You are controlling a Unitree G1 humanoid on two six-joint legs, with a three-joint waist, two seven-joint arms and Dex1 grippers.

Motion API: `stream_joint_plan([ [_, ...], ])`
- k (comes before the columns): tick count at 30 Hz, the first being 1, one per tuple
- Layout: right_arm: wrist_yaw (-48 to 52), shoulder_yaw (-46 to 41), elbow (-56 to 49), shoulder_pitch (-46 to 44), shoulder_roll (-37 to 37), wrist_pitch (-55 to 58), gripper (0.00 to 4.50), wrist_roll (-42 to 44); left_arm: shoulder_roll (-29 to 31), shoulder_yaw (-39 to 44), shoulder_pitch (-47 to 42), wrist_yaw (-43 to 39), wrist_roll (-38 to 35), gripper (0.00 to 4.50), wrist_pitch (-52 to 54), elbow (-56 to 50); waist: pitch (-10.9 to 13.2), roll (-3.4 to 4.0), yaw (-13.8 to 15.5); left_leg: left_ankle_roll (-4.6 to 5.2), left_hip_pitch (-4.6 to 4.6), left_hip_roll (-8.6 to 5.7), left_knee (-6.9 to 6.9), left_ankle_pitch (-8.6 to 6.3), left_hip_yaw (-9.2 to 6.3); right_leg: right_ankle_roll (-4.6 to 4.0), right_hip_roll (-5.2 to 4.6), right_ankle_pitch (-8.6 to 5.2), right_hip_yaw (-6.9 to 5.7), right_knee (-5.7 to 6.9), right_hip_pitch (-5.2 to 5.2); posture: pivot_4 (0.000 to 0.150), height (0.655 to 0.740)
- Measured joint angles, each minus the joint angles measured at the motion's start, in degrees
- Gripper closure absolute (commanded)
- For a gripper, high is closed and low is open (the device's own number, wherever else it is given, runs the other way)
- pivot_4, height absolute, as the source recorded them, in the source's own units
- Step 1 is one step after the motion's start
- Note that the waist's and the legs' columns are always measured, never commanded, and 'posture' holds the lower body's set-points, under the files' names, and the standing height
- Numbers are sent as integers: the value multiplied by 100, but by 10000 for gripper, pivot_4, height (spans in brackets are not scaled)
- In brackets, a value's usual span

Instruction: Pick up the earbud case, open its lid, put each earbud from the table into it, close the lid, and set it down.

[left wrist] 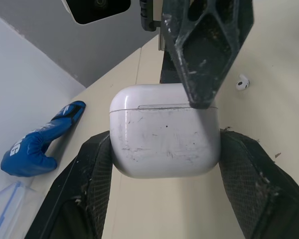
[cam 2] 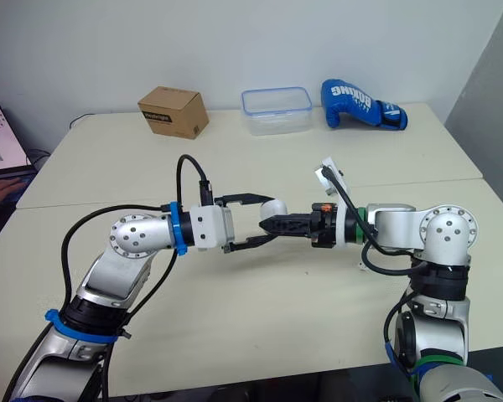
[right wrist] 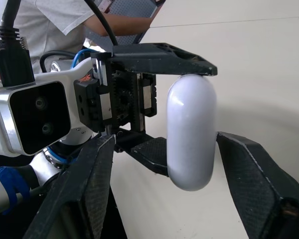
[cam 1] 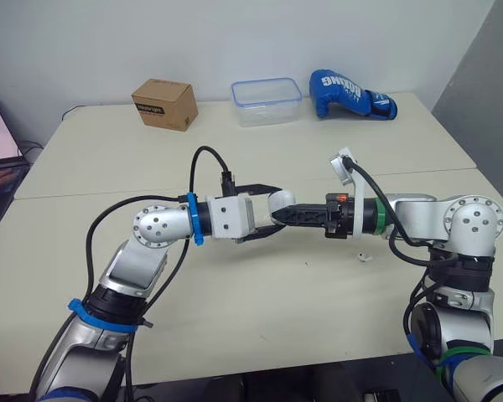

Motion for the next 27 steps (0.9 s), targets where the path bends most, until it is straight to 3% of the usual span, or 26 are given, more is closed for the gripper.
stream_joint_plan([
  [18, -721, 694, 137, 102, -565, -609, 12206, 1135, -48, 1, -14, -5, 0, 17475, 93, -2, 0, 0, -1, 1, 0, 0, 0, 0, 1, 0, 0, 0, 1, -1, 0, 1500, 7307],
  [21, -813, 819, 163, 125, -672, -745, 18076, 1289, -48, 1, -13, -9, -2, 17475, 92, -8, 0, 0, 0, 1, 0, 0, 0, 0, 1, 0, 0, 0, 0, -1, 1, 1500, 7307],
  [25, -975, 985, 197, 136, -834, -947, 32903, 1352, -50, 4, -13, -11, -18, 17475, 89, -29, 0, 0, 0, 1, 0, 1, 0, 0, 1, 0, 0, 0, 0, -1, 0, 1500, 7307],
  [27, -1033, 1055, 207, 147, -916, -1037, 37548, 1449, -50, 8, -14, -13, -22, 17475, 98, -32, 0, 0, 0, 1, 0, 0, 0, 0, 2, 0, 0, 0, 0, -2, 1, 1500, 7307],
])
